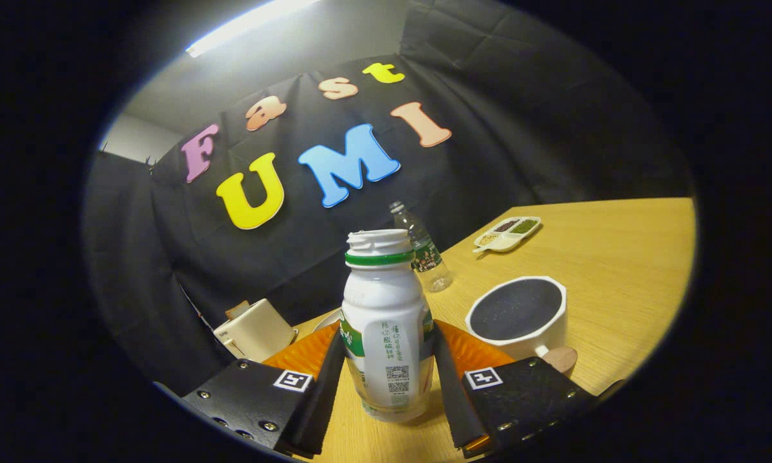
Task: Take the bottle from table, then pour the juice into the cup, finally place the bottle on the coaster
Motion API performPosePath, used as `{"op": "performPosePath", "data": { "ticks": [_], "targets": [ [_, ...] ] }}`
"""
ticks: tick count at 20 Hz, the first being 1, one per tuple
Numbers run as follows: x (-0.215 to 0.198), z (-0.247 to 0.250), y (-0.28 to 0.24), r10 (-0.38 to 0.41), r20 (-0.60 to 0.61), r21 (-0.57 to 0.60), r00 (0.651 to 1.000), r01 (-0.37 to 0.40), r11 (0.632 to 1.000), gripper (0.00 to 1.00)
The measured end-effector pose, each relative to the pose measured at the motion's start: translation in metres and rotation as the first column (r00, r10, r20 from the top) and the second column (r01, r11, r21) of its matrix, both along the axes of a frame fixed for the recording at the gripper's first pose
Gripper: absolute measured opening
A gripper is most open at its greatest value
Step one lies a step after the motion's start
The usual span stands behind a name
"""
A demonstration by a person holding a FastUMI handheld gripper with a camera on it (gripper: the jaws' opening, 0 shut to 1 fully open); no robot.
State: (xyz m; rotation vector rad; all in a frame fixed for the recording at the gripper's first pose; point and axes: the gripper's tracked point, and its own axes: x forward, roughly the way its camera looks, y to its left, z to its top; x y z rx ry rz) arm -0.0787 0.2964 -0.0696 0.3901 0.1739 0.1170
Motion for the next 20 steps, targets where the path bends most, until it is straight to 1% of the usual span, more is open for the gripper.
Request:
{"op": "performPosePath", "data": {
  "ticks": [3, 5, 6, 7, 9, 13, 17, 19, 20],
  "targets": [
    [0.010, 0.001, 0.000, -0.004, 0.025, -0.147, 1.000, 0.007, 0.989, 0.71],
    [0.018, 0.004, 0.005, 0.013, 0.042, -0.203, 0.999, -0.004, 0.979, 0.71],
    [0.023, 0.005, 0.007, 0.009, 0.046, -0.232, 0.999, 0.002, 0.973, 0.71],
    [0.028, 0.002, 0.007, 0.003, 0.043, -0.273, 0.999, 0.009, 0.962, 0.71],
    [0.037, 0.004, 0.016, 0.016, 0.049, -0.333, 0.999, 0.002, 0.943, 0.71],
    [0.057, 0.001, 0.039, 0.047, 0.055, -0.407, 0.997, -0.021, 0.913, 0.71],
    [0.070, -0.018, 0.063, 0.102, 0.024, -0.415, 0.995, -0.083, 0.906, 0.72],
    [0.072, -0.030, 0.065, 0.113, 0.002, -0.435, 0.994, -0.101, 0.895, 0.72],
    [0.072, -0.022, 0.068, 0.113, 0.025, -0.441, 0.993, -0.091, 0.893, 0.72]
  ]
}}
